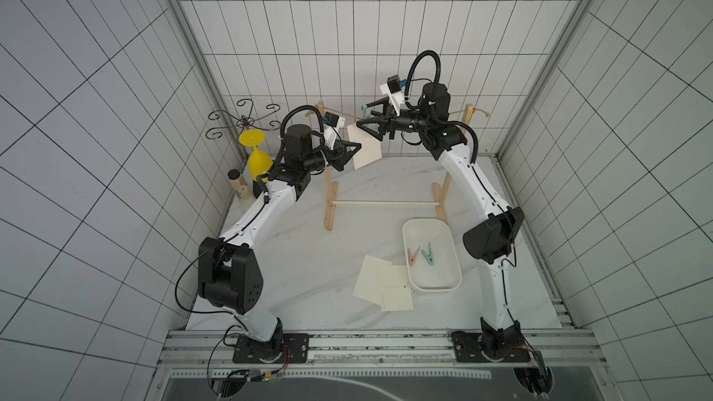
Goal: Remove the postcards from the strings
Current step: Remove the clamp from the clothesline.
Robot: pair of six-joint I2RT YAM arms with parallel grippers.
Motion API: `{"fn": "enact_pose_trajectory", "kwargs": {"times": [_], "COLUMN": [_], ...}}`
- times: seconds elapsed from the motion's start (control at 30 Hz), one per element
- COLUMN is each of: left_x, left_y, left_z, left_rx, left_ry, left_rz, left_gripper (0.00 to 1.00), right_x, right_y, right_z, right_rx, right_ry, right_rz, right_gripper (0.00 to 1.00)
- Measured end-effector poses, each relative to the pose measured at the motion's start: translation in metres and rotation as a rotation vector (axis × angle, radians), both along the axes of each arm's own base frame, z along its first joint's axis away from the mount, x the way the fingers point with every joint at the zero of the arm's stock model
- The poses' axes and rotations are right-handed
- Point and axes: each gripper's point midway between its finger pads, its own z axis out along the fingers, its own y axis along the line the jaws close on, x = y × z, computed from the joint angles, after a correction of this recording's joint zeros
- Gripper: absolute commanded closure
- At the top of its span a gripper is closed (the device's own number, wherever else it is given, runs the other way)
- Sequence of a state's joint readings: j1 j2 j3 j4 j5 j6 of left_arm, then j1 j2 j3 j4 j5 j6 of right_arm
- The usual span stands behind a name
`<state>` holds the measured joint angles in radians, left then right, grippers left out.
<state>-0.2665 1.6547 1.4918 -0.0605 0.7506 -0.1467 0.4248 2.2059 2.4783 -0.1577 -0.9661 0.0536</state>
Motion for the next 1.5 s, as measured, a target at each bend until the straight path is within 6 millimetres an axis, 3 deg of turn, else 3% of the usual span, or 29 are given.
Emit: {"fn": "enact_pose_trajectory", "kwargs": {"times": [0.5,0.63,0.9,1.27,1.5], "left_x": [0.000,0.001,-0.001,-0.005,-0.005], "left_y": [-0.003,-0.004,-0.005,-0.006,-0.007], "left_z": [-0.002,-0.006,-0.009,-0.008,-0.006], "left_rx": [0.031,0.038,0.048,0.049,0.053], "left_ry": [0.030,0.045,0.059,0.073,0.067], "left_rz": [-0.034,-0.042,-0.052,-0.071,-0.077], "left_gripper": [1.00,1.00,1.00,1.00,1.00], "right_x": [-0.004,-0.006,-0.010,-0.015,-0.020], "right_y": [0.001,0.002,0.002,0.002,0.001], "right_z": [-0.001,-0.001,-0.001,0.000,0.003], "right_rx": [-0.006,-0.006,-0.007,-0.005,0.007], "right_ry": [-0.009,-0.010,-0.017,-0.015,-0.013], "right_rz": [0.021,0.031,0.053,0.088,0.117], "right_gripper": [0.21,0.25,0.43,0.42,0.48]}}
